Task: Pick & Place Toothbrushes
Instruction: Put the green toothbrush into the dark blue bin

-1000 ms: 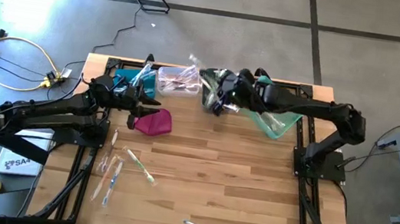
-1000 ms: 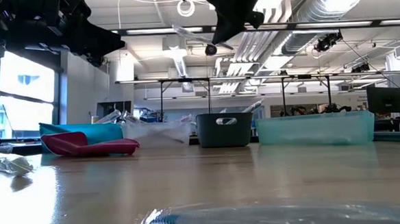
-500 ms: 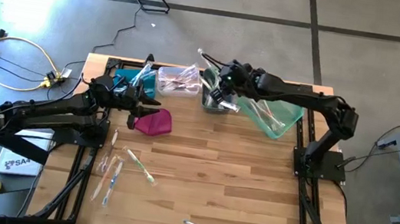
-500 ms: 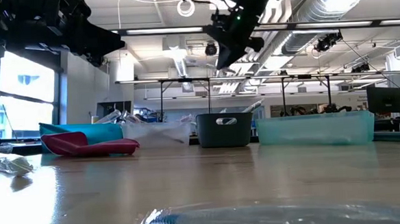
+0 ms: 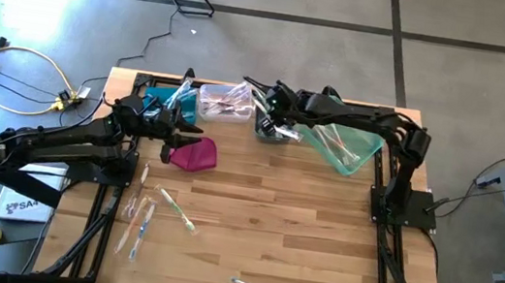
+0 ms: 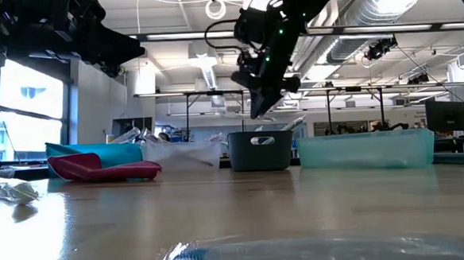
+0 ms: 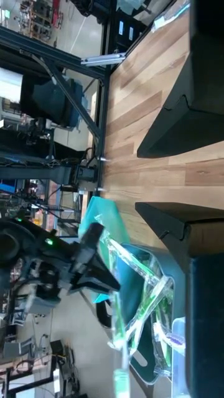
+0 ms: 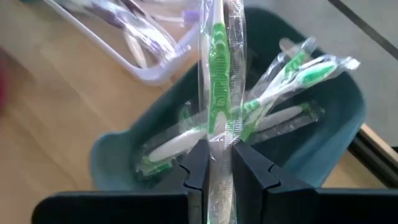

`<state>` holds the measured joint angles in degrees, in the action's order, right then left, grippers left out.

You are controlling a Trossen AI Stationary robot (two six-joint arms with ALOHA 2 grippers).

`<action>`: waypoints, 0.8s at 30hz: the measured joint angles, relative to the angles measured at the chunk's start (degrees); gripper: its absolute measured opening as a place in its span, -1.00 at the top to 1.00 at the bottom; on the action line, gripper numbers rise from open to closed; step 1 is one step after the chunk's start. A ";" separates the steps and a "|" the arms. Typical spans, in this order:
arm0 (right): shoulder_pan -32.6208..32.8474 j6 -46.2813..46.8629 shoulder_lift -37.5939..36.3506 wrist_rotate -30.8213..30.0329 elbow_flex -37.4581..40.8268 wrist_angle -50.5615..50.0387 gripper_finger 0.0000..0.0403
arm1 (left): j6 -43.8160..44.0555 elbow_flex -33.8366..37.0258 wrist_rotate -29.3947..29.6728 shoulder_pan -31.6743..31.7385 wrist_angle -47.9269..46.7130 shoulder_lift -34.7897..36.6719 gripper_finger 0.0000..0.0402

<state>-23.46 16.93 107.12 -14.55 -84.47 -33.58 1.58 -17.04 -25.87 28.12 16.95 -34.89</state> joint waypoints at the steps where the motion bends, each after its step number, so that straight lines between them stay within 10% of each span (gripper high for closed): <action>1: -0.20 0.00 0.48 -0.05 0.00 -0.06 0.81 | 0.00 0.00 0.00 0.00 0.00 0.00 0.39; 24: -3.33 1.53 4.75 4.15 0.00 -0.49 0.71 | -0.02 0.00 -0.13 0.00 -0.02 -0.01 0.39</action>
<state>-26.79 18.46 111.87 -10.40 -84.47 -34.07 1.57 -17.04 -26.00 28.12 16.93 -34.90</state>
